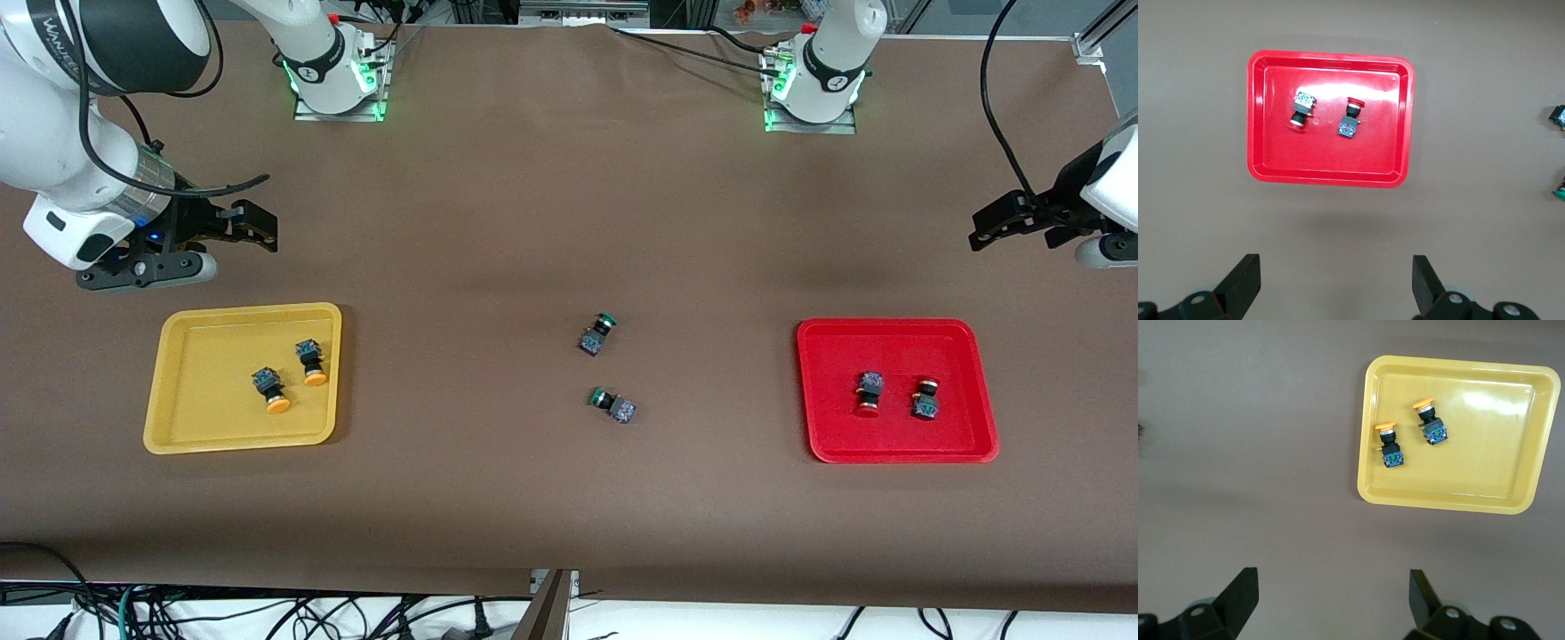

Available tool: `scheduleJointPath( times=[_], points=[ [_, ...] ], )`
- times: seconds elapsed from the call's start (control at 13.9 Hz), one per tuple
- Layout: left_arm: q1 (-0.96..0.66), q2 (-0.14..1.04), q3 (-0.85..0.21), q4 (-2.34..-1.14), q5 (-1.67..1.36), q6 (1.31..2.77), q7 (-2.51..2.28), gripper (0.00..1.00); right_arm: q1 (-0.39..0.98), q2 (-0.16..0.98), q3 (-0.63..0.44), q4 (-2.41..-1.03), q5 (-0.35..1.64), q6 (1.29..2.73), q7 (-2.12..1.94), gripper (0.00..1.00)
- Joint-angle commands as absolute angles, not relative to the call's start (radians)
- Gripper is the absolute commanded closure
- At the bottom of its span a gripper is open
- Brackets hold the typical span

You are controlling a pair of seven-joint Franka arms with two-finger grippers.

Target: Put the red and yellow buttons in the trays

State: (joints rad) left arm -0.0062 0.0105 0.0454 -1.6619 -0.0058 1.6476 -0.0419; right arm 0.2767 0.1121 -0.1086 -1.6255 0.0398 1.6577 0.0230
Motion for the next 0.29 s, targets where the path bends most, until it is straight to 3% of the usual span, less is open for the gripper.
scheduleJointPath(
  times=[0.0, 0.22],
  points=[
    [0.041, 0.000, 0.002, -1.680, -0.020, 1.664, -0.054, 0.00, 0.267, 0.114, -0.101, -1.612, 0.025, 1.640, 0.025, 0.00],
    [0.043, 0.002, -0.012, -1.675, -0.009, 1.660, -0.052, 0.00, 0.267, 0.114, -0.101, -1.611, 0.023, 1.641, 0.023, 0.00]
  ],
)
